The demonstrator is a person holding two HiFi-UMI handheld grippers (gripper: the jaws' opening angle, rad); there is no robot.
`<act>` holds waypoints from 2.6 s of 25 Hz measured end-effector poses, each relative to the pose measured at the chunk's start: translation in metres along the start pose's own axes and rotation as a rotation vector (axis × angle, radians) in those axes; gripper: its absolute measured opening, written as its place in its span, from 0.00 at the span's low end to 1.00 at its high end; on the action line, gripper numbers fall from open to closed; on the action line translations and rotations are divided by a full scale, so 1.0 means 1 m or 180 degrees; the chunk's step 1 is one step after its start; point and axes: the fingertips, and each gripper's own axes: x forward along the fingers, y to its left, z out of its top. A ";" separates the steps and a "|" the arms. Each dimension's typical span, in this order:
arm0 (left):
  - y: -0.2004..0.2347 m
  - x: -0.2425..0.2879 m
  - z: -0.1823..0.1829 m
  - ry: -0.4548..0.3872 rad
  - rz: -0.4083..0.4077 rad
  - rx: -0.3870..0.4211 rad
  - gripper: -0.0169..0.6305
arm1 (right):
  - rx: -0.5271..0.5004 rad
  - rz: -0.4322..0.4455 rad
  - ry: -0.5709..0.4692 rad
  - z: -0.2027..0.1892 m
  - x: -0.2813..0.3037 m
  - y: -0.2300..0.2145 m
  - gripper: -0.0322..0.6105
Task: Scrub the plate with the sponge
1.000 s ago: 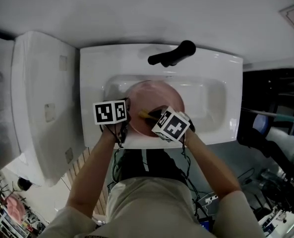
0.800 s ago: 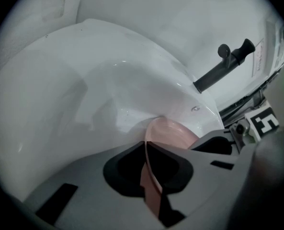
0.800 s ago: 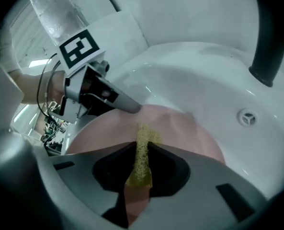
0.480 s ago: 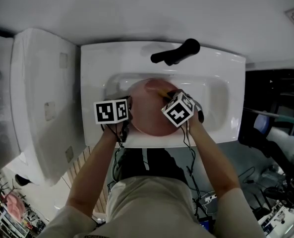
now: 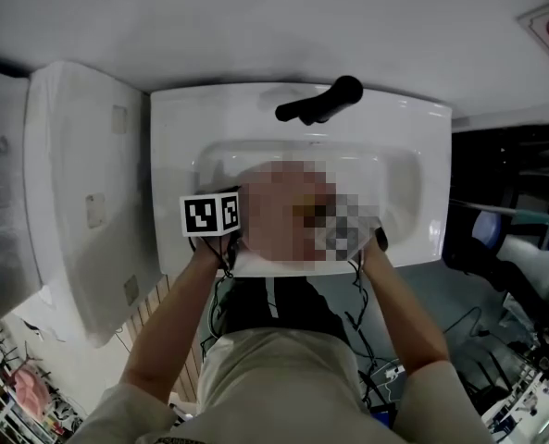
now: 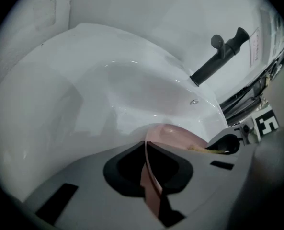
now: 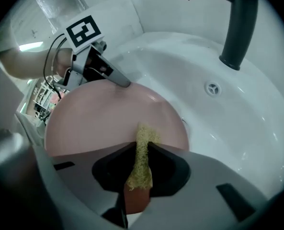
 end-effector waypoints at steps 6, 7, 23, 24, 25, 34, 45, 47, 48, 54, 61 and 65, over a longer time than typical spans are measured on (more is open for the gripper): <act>0.002 -0.005 0.000 0.0025 0.0084 0.0035 0.06 | 0.0083 0.0570 -0.0340 0.026 -0.011 0.044 0.17; 0.002 -0.006 0.000 0.0028 0.0095 0.0038 0.06 | 0.0160 0.0692 -0.0456 0.033 -0.014 0.050 0.17; -0.028 -0.077 0.005 -0.0226 -0.0111 0.0358 0.18 | 0.0883 0.0406 -0.1845 0.080 -0.123 0.058 0.17; -0.029 -0.084 0.006 -0.0255 -0.0112 0.0373 0.14 | 0.0896 0.0360 -0.1903 0.082 -0.132 0.058 0.17; -0.031 -0.090 0.007 -0.0276 -0.0127 0.0388 0.14 | 0.0903 0.0320 -0.1959 0.084 -0.142 0.059 0.17; -0.091 -0.186 0.051 -0.0975 -0.0529 0.0784 0.14 | 0.0805 0.0007 -0.2572 0.111 -0.230 0.074 0.17; -0.158 -0.322 0.105 -0.2080 -0.0591 0.1614 0.06 | 0.0612 -0.0274 -0.3499 0.142 -0.354 0.115 0.17; -0.166 -0.341 0.109 -0.2219 -0.0554 0.1771 0.04 | 0.0498 -0.0358 -0.3611 0.146 -0.376 0.124 0.17; -0.171 -0.350 0.110 -0.2288 -0.0529 0.1852 0.04 | 0.0444 -0.0410 -0.3669 0.147 -0.386 0.128 0.17; -0.195 -0.403 0.120 -0.2828 -0.0194 0.2352 0.04 | 0.0219 -0.0707 -0.4026 0.150 -0.443 0.145 0.17; -0.230 -0.446 0.117 -0.3298 0.0076 0.2873 0.04 | -0.0178 -0.1335 -0.4156 0.142 -0.483 0.165 0.17; -0.237 -0.463 0.110 -0.3420 0.0038 0.2843 0.04 | -0.0303 -0.1734 -0.4193 0.134 -0.501 0.172 0.17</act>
